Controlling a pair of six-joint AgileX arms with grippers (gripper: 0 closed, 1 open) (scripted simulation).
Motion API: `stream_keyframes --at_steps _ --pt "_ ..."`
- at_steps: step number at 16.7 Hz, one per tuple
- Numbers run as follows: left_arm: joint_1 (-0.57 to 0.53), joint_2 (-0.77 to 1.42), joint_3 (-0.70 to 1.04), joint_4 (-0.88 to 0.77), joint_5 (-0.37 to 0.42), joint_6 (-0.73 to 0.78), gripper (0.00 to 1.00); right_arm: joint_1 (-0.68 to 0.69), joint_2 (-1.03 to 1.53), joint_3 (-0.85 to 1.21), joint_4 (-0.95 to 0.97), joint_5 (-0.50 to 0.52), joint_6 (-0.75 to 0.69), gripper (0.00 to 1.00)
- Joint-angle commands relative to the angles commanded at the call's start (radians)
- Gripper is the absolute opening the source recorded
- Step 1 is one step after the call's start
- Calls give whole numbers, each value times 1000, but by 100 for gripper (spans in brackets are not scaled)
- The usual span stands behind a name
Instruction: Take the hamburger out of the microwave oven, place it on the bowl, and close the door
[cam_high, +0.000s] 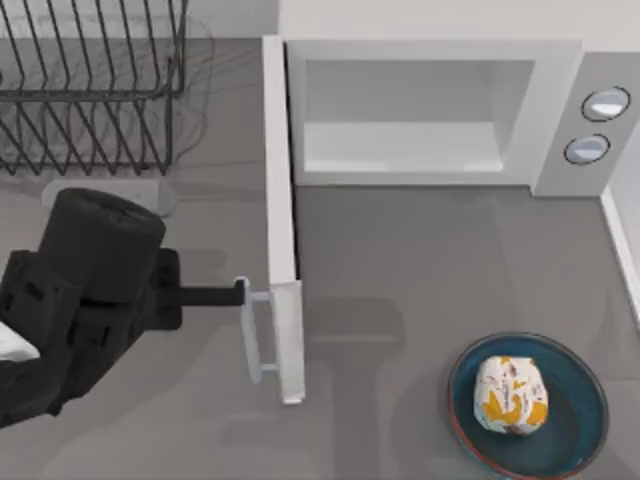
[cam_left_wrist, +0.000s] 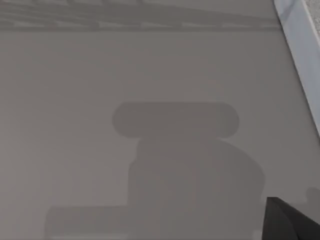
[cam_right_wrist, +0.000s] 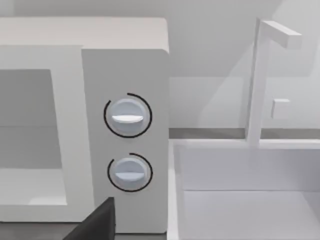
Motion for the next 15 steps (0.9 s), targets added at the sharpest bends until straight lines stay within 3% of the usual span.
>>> stream_keyframes --at_steps 8,15 --pt "-38 16 -2 37 -7 -16 0 0 0 0 0 0 0 100" --pt "-309 285 219 -26 -169 -246 0 0 0 0 0 0 0 100"
